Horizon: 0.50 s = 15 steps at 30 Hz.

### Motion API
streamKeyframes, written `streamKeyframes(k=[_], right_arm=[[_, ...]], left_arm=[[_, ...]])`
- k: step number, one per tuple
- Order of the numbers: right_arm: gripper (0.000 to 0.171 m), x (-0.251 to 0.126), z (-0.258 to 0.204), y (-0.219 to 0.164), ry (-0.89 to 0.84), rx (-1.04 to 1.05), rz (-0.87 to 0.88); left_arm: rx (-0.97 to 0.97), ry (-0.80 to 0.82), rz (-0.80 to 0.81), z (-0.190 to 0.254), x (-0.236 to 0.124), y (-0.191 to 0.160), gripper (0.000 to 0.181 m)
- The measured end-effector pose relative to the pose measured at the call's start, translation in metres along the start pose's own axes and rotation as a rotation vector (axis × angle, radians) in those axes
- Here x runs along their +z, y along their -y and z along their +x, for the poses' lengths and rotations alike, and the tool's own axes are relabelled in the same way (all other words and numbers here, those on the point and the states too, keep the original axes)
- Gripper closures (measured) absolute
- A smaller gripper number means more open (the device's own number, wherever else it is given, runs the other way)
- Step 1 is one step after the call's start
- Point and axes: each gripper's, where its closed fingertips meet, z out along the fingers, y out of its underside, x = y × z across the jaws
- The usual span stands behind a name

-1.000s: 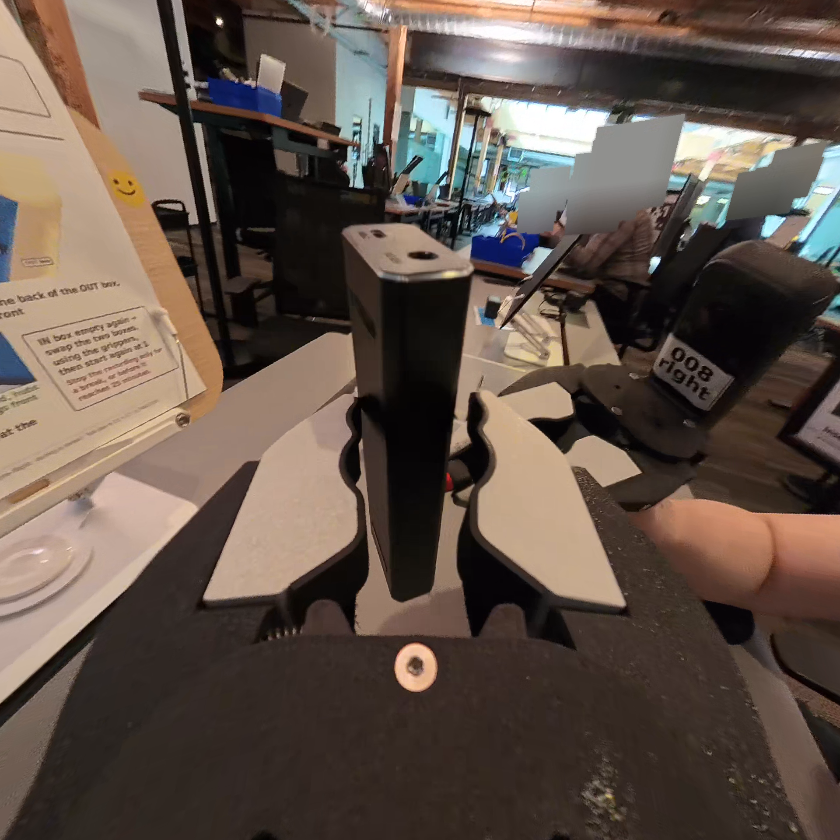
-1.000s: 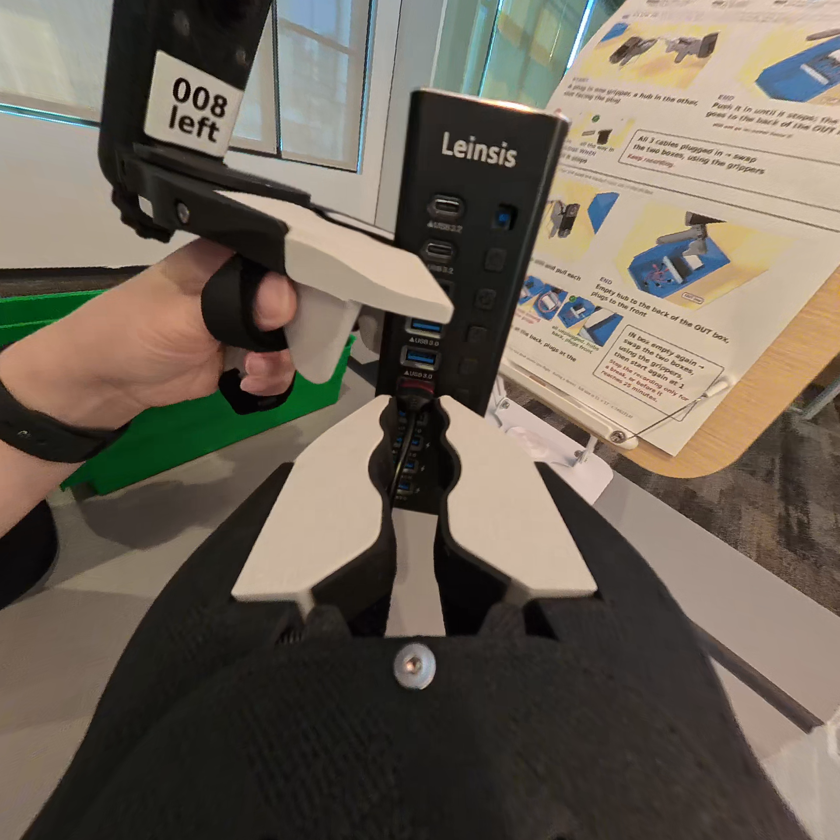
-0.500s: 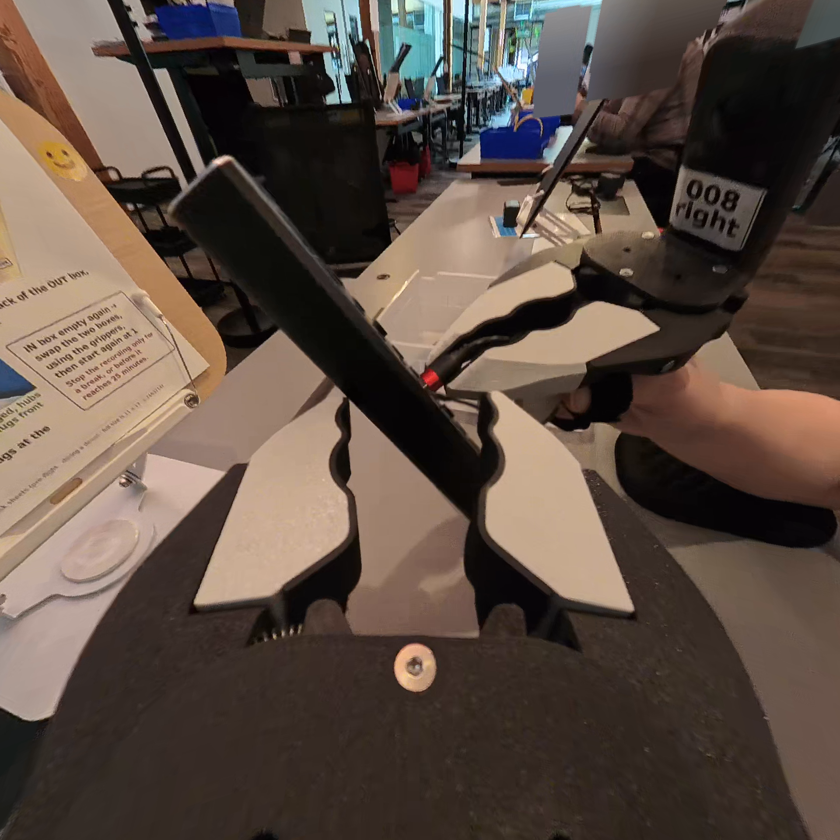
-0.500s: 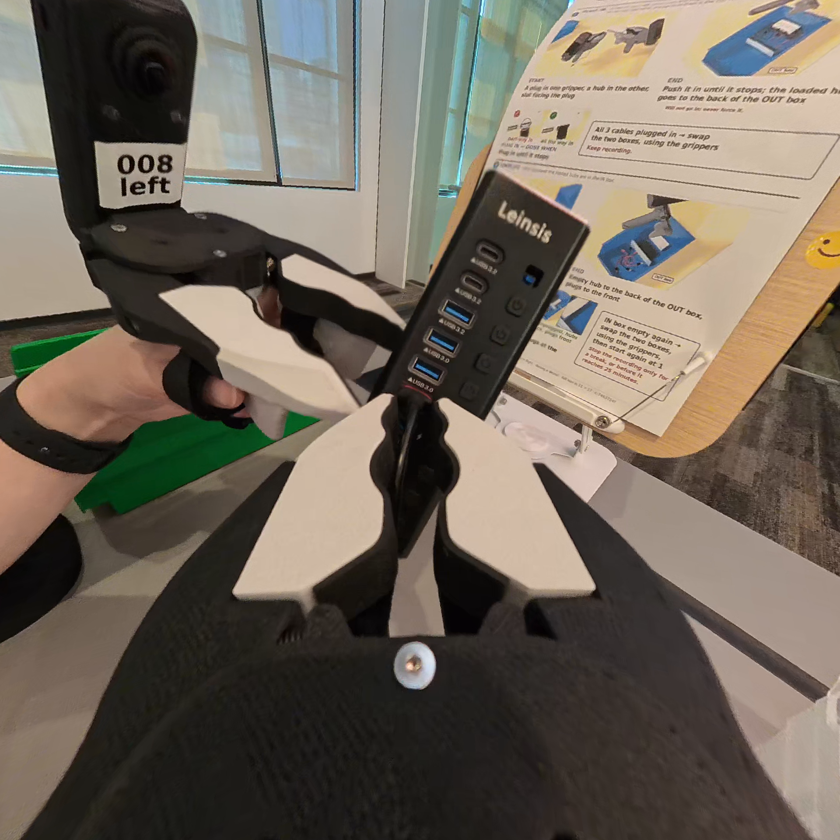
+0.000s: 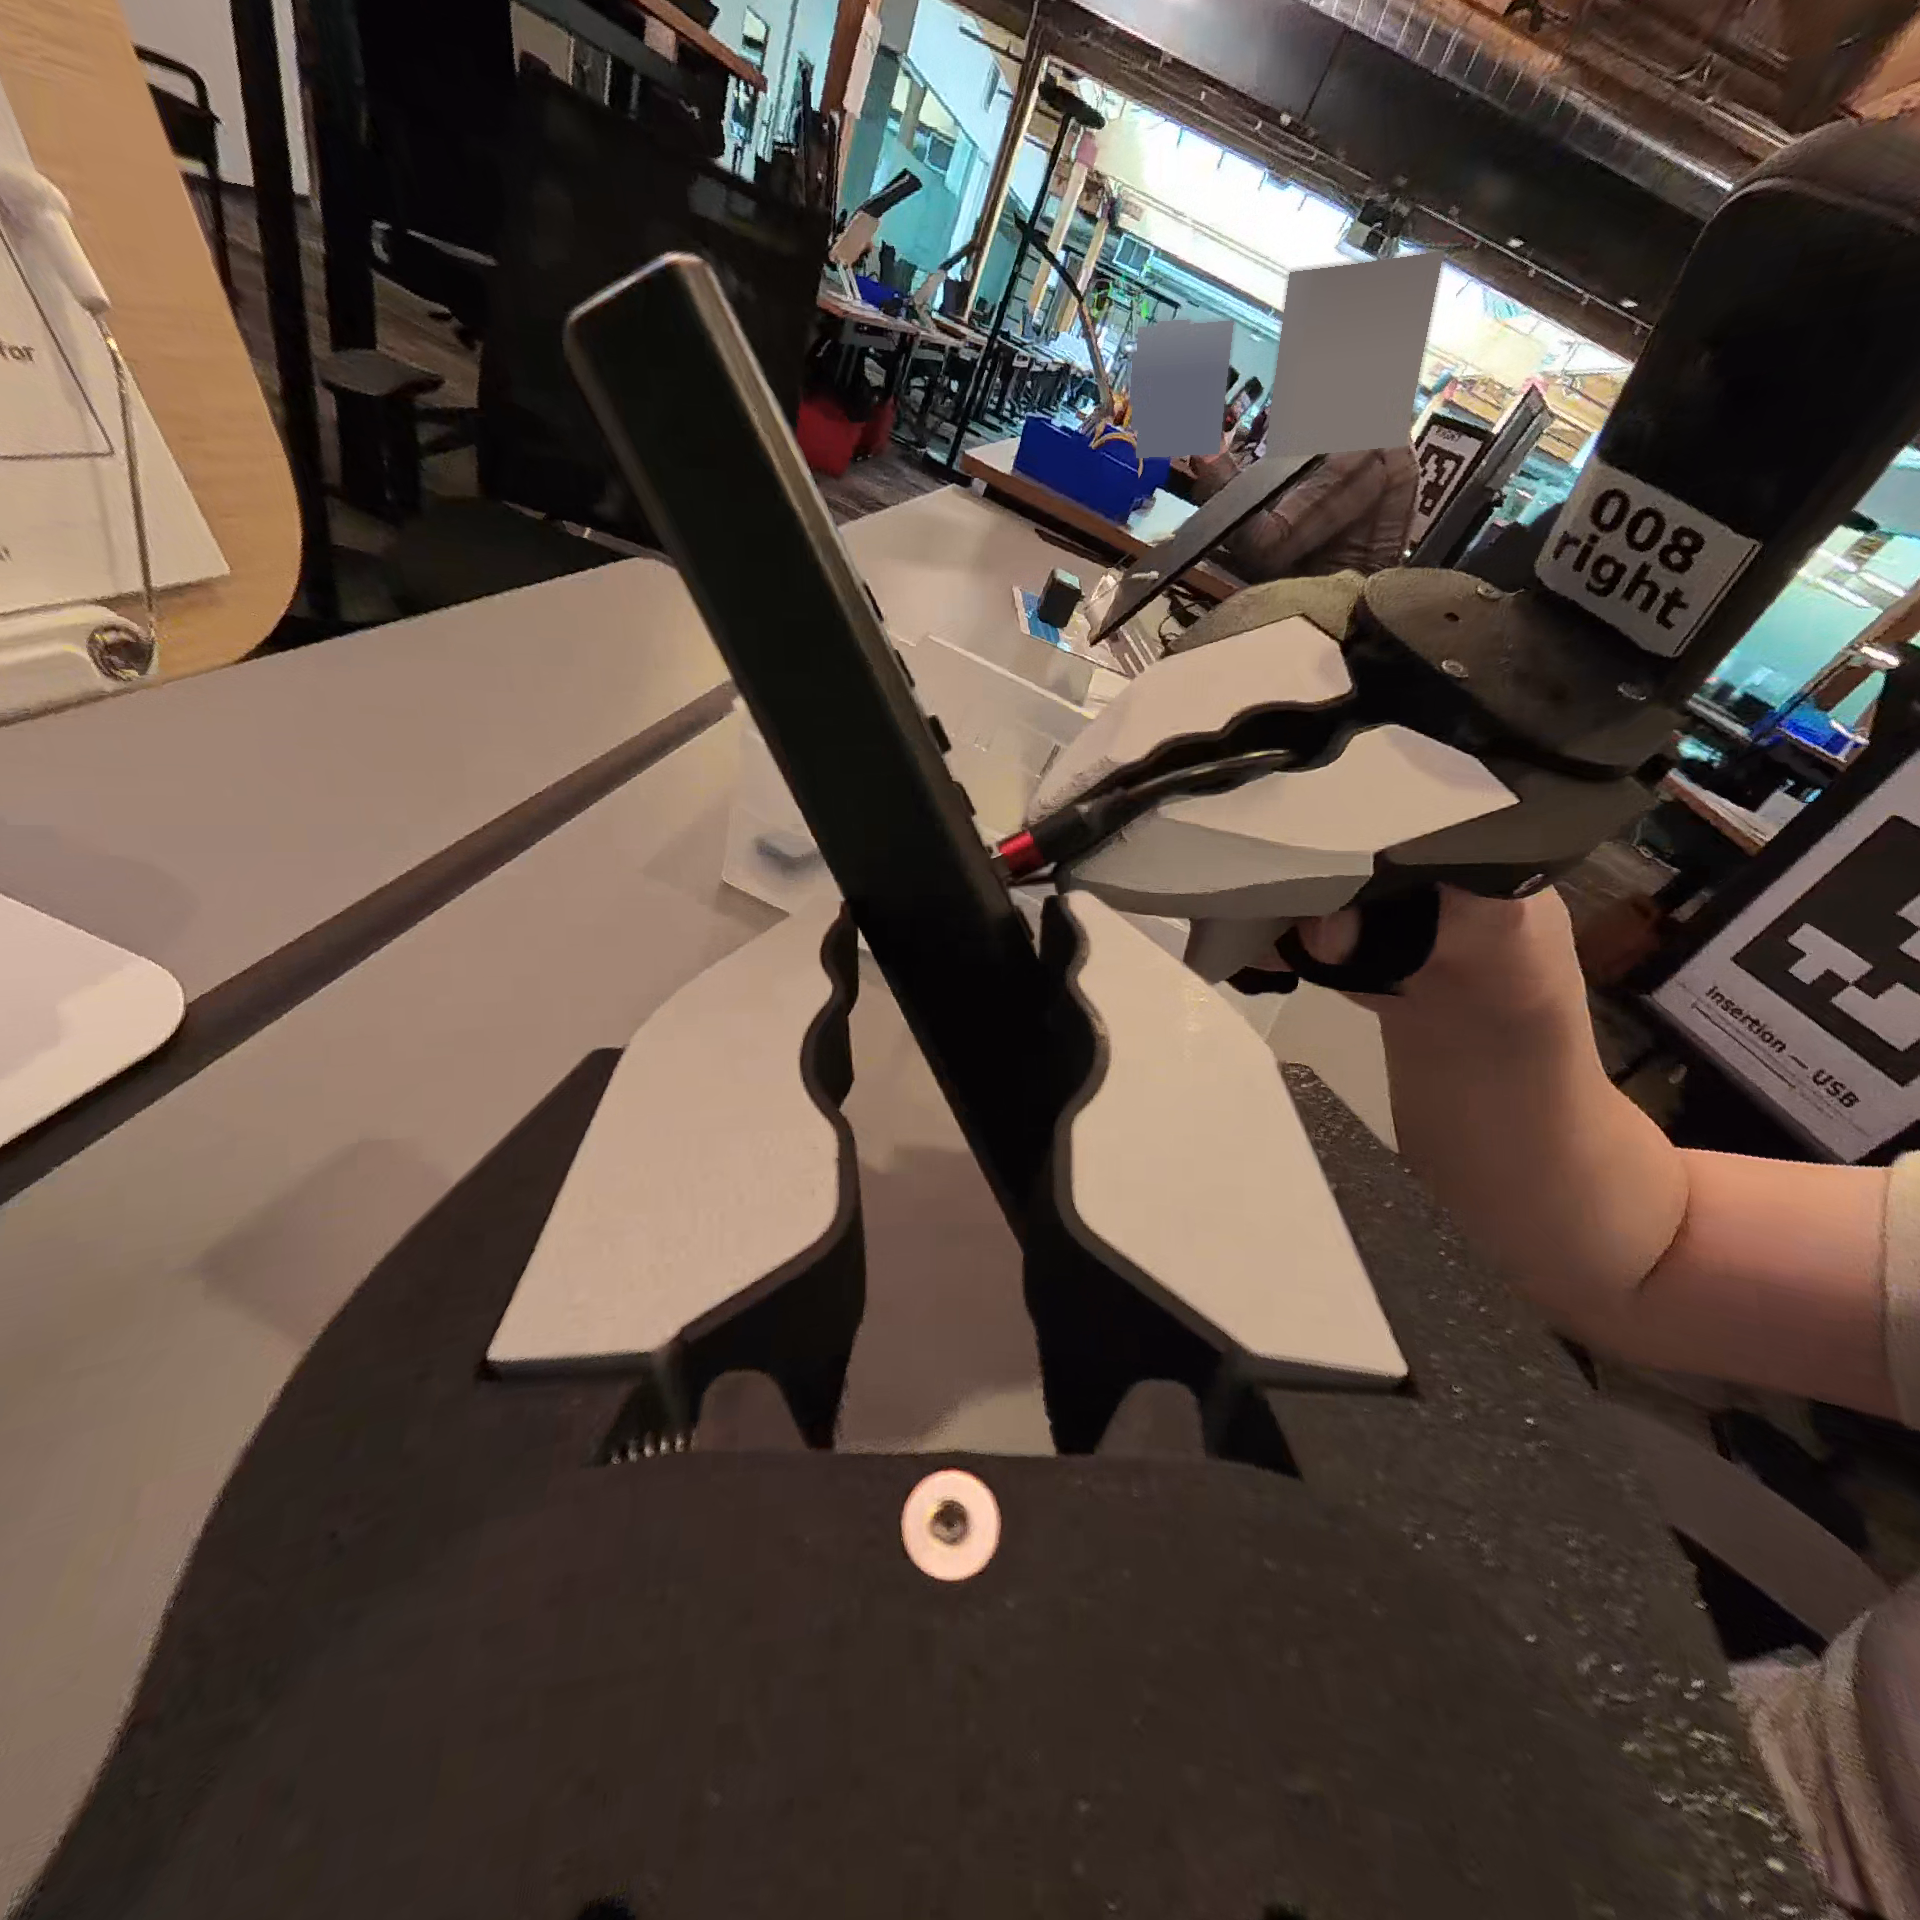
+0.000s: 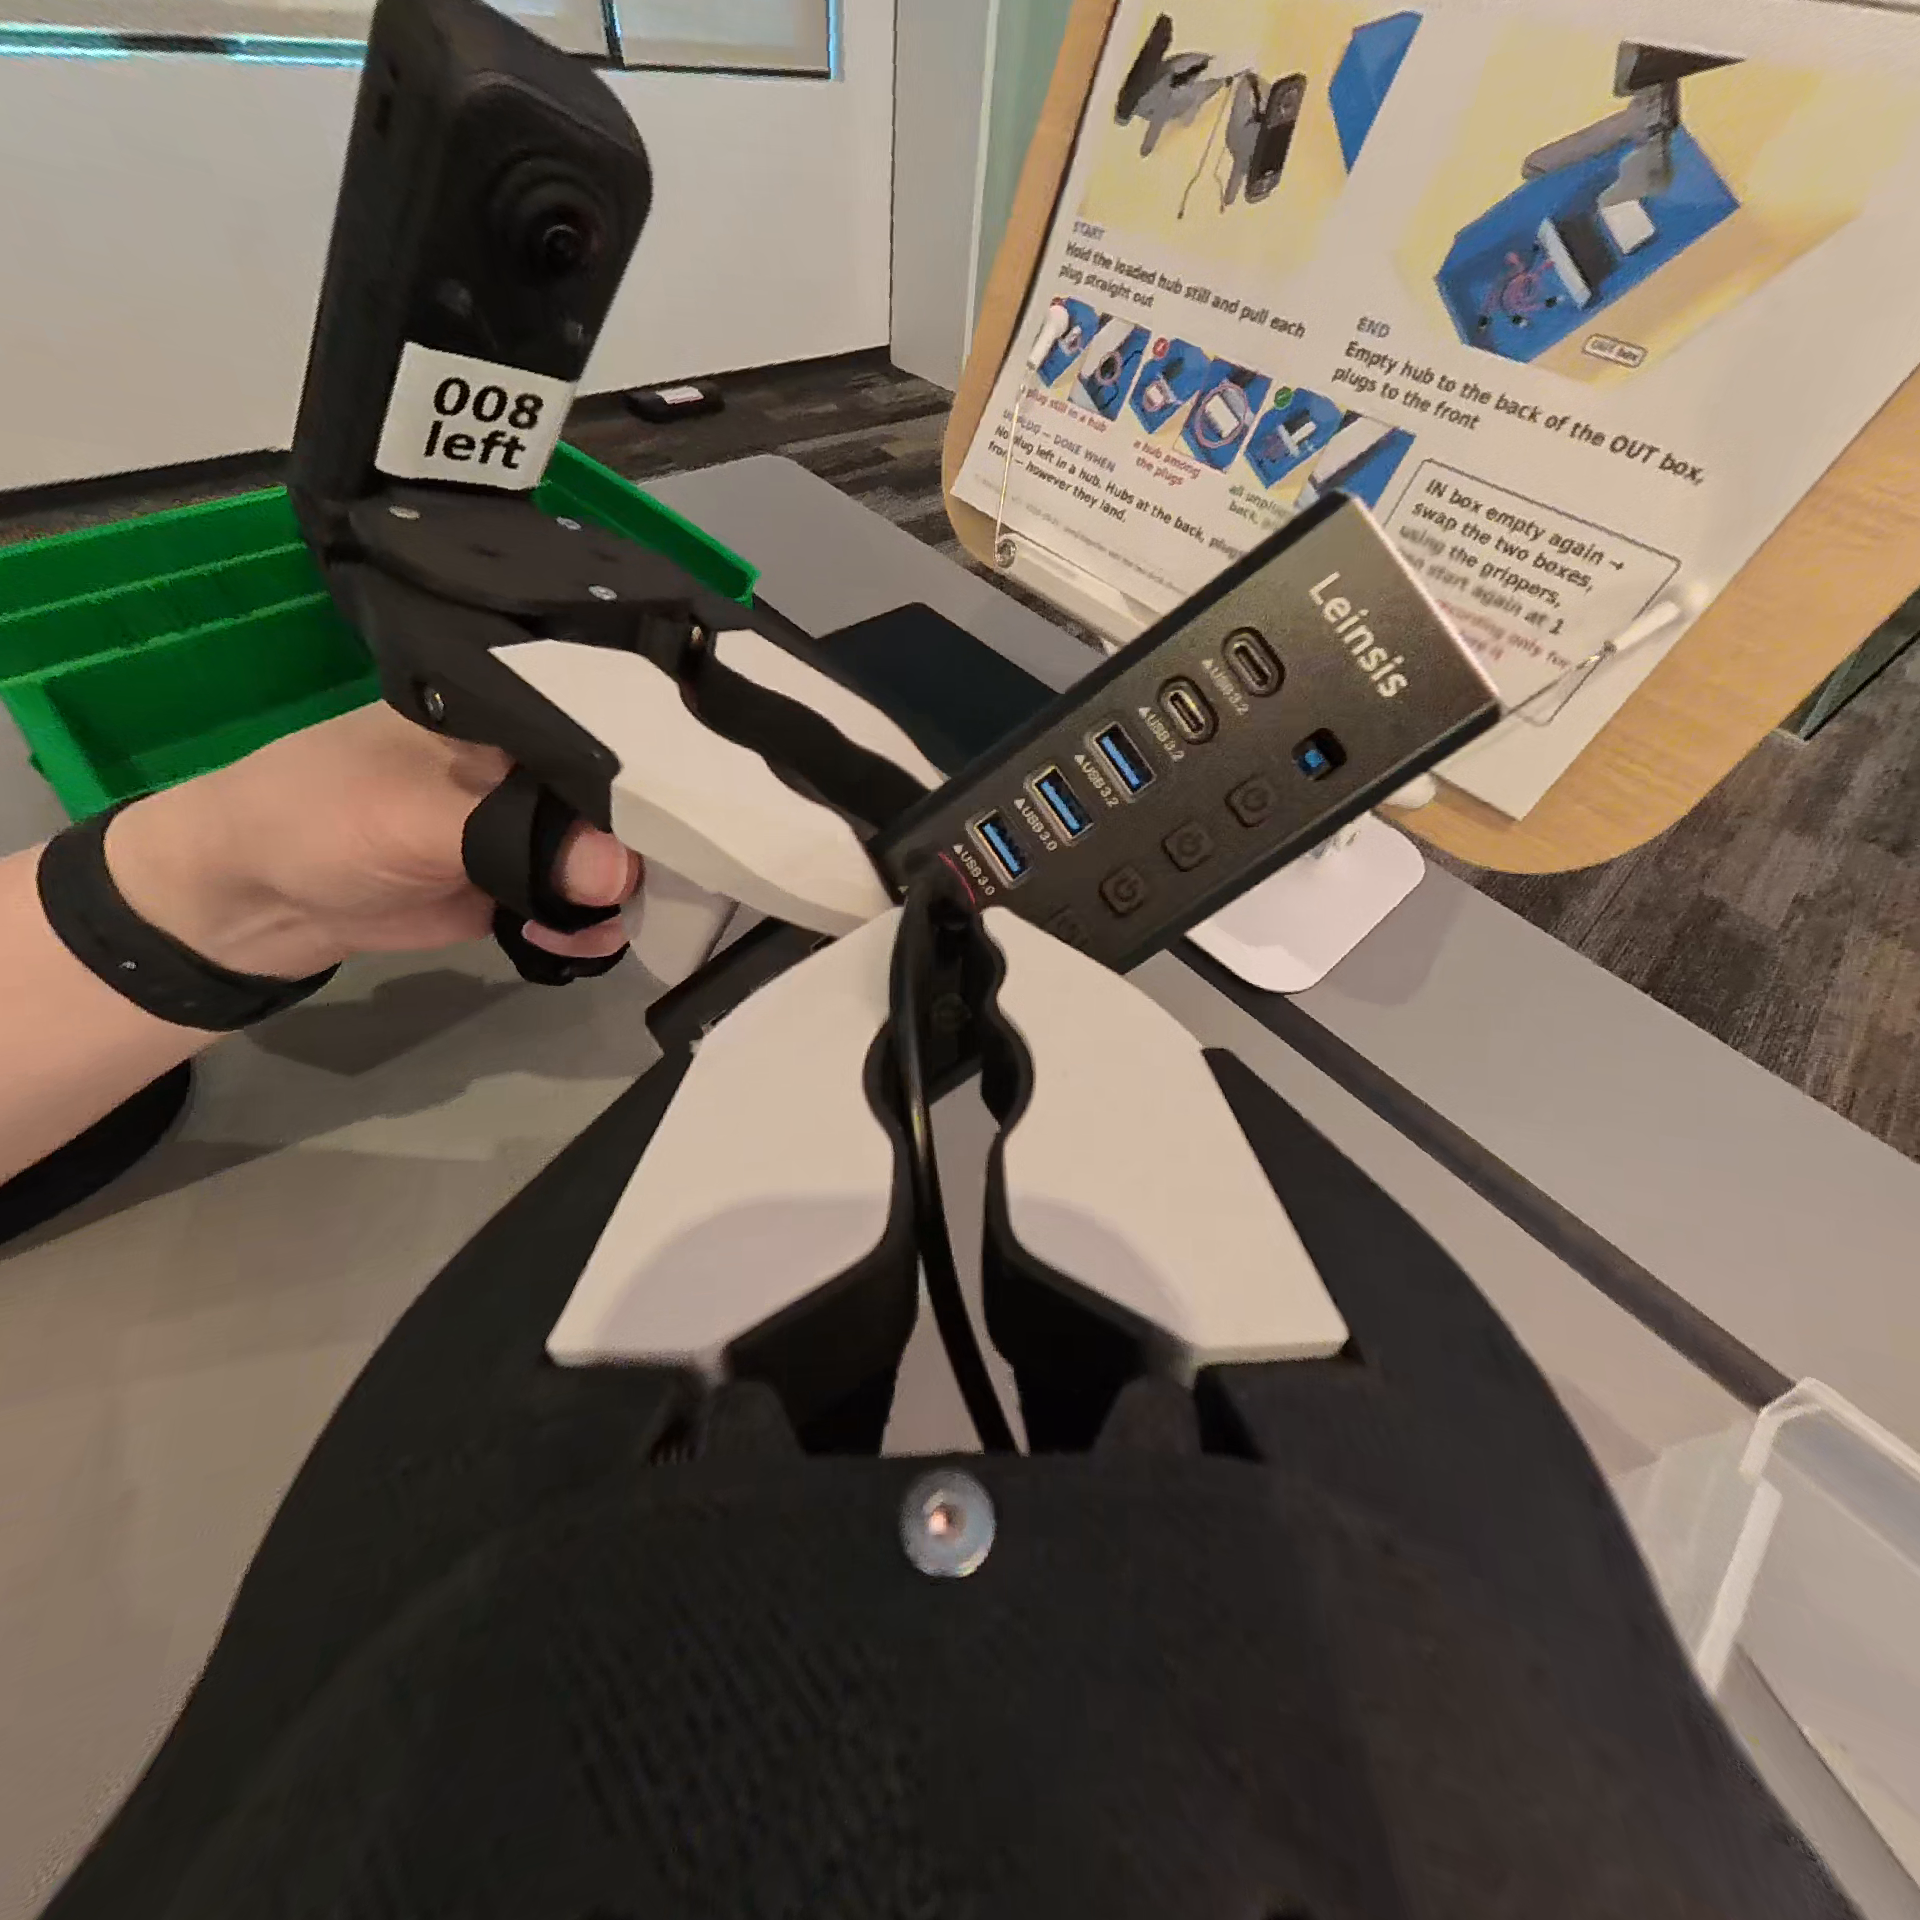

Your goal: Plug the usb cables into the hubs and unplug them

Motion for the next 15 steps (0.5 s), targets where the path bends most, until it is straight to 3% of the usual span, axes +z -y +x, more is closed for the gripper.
streamKeyframes(k=[1,6,10,12,15], right_arm=[[0.163,-0.002,0.000,0.002,0.003,-0.015,0.005],[0.133,-0.019,-0.014,0.013,0.149,-0.038,0.024],[0.127,-0.059,-0.023,0.040,0.365,0.066,0.177],[0.128,-0.072,0.007,0.052,0.293,0.202,0.291],[0.116,-0.070,0.041,0.047,0.235,0.373,0.363]], left_arm=[[0.009,0.003,0.017,0.002,-0.001,0.003,0.149],[-0.009,-0.030,0.069,0.010,-0.006,0.014,0.151],[-0.083,-0.111,0.105,0.017,-0.009,0.019,0.151],[-0.119,-0.192,0.135,0.026,-0.010,0.023,0.152],[-0.077,-0.255,0.104,0.043,-0.007,0.021,0.151]])
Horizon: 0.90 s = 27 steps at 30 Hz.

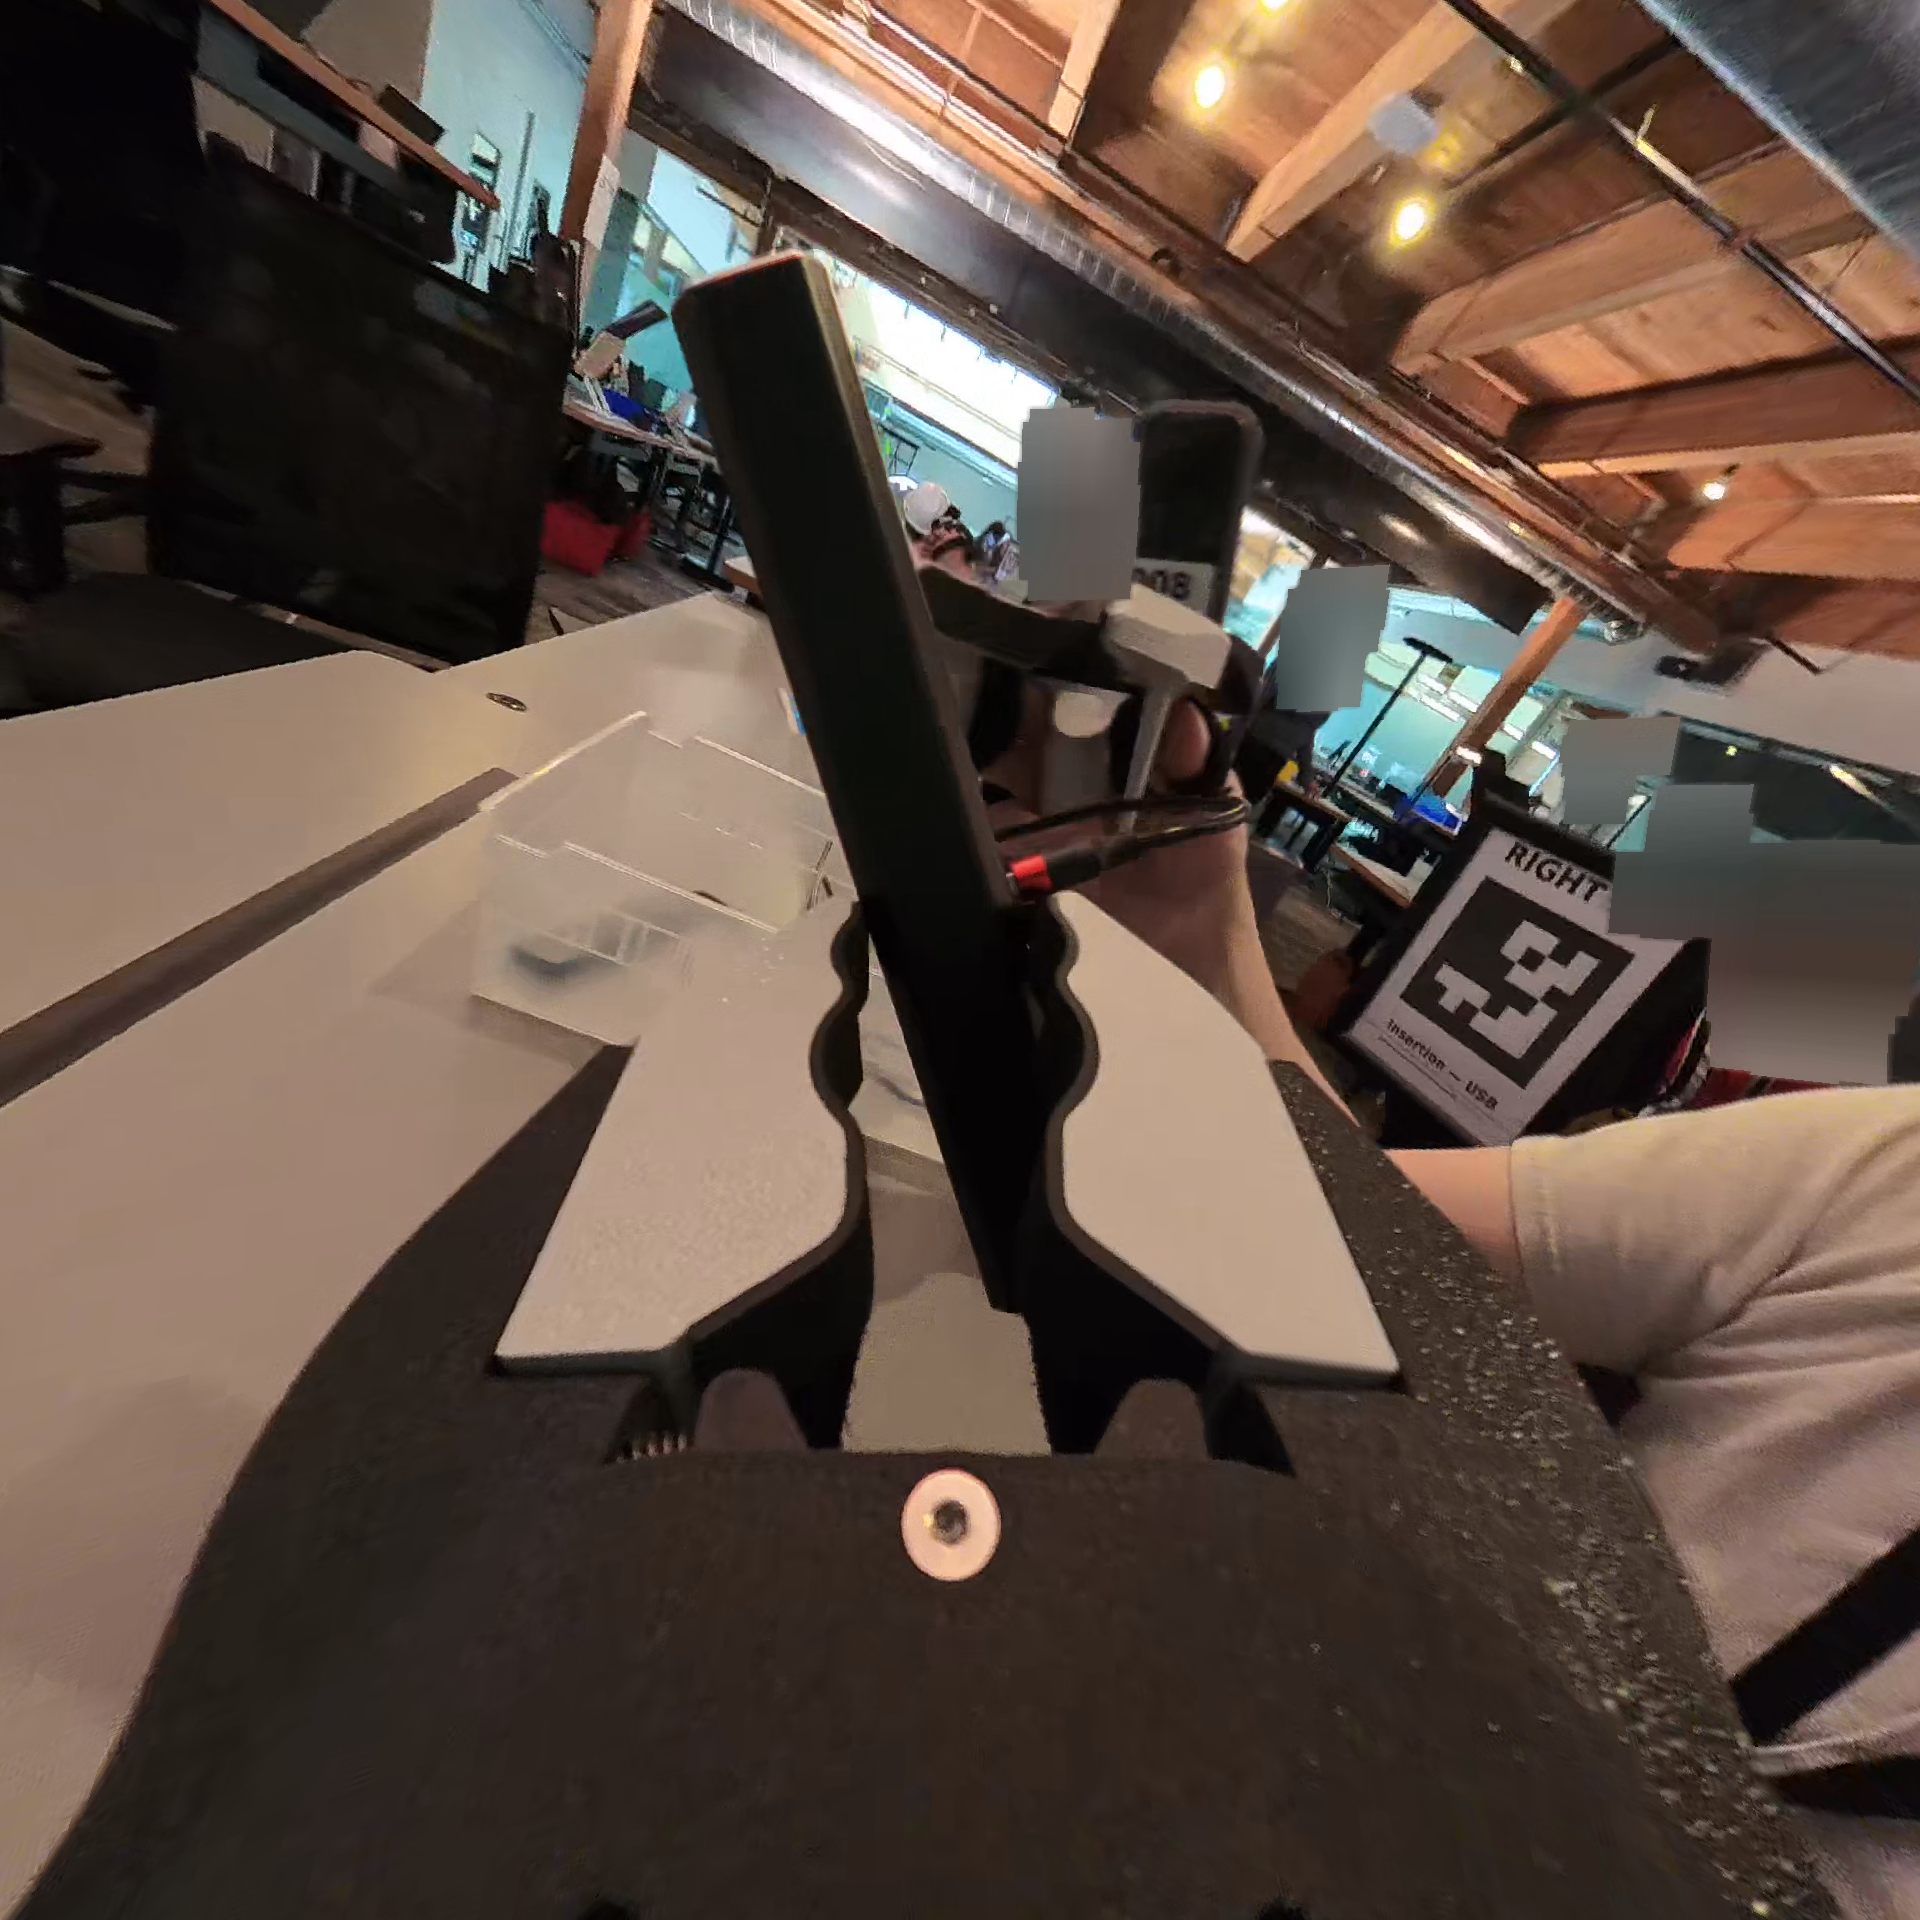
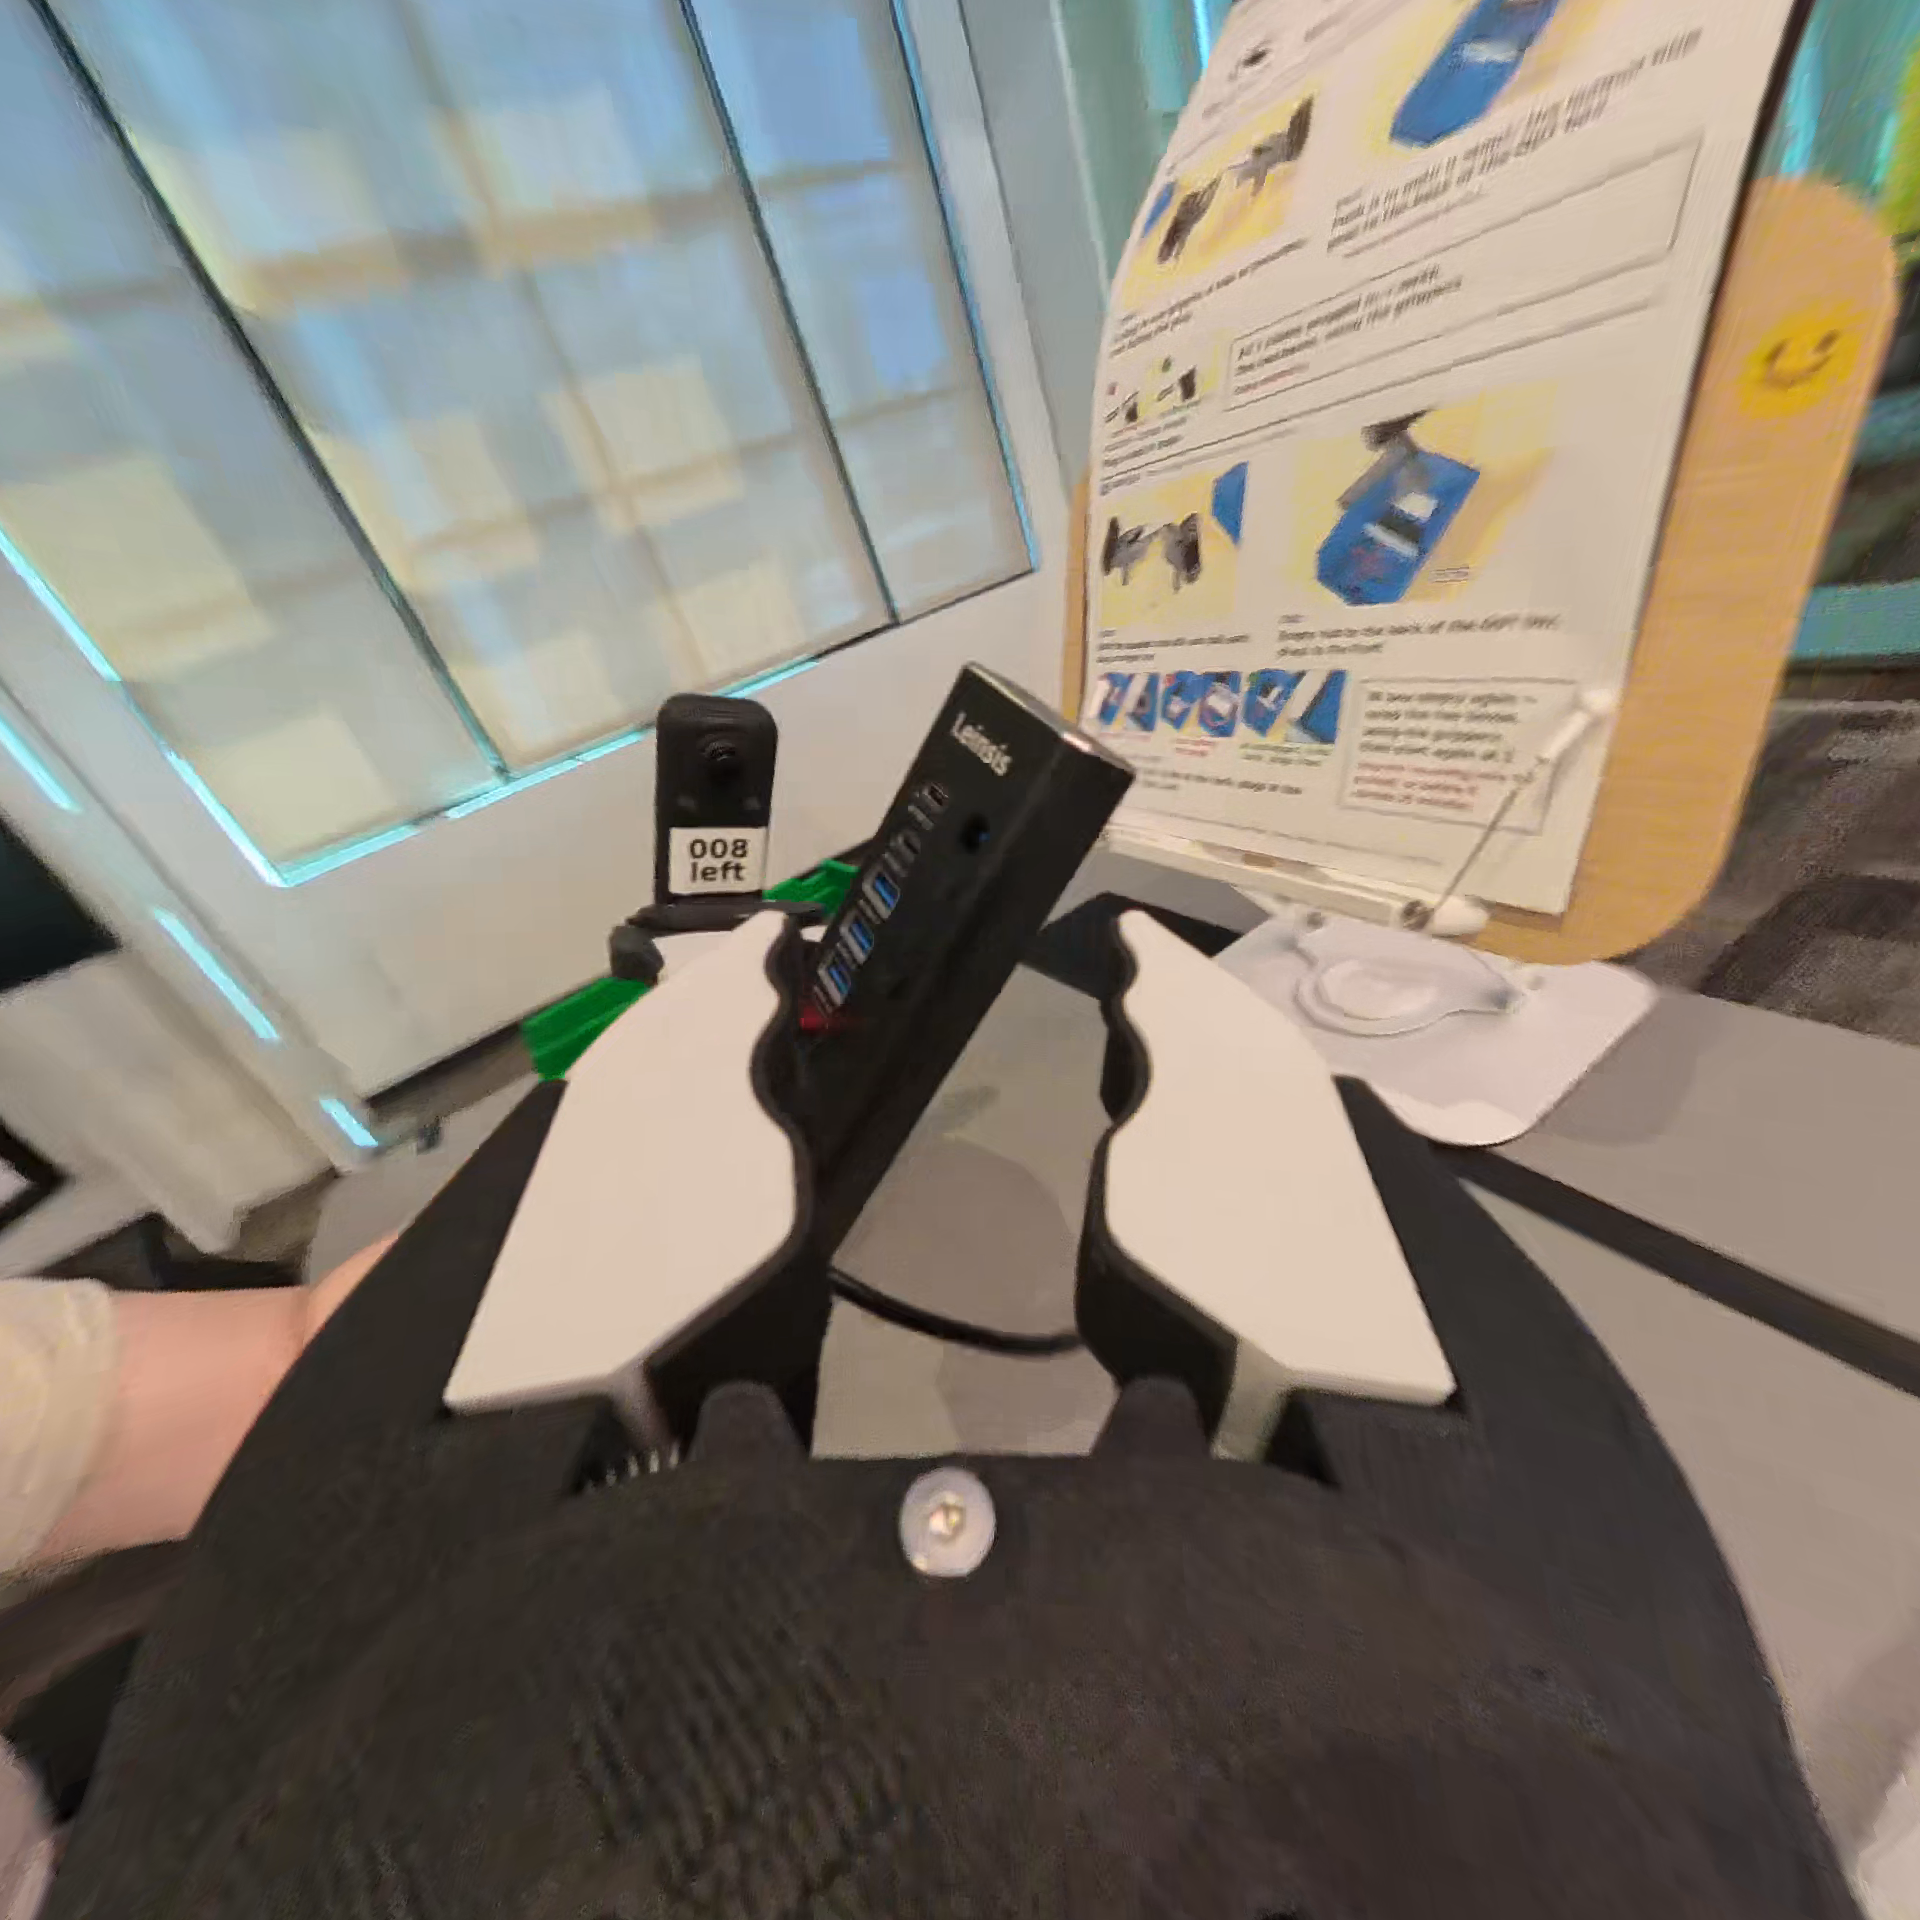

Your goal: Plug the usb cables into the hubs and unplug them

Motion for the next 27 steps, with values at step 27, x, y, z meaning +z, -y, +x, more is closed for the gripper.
streamKeyframes(k=[27], right_arm=[[0.143,0.021,-0.055,-0.018,0.395,0.081,-0.050]], left_arm=[[0.083,-0.172,-0.219,0.038,0.045,-0.054,0.148]])
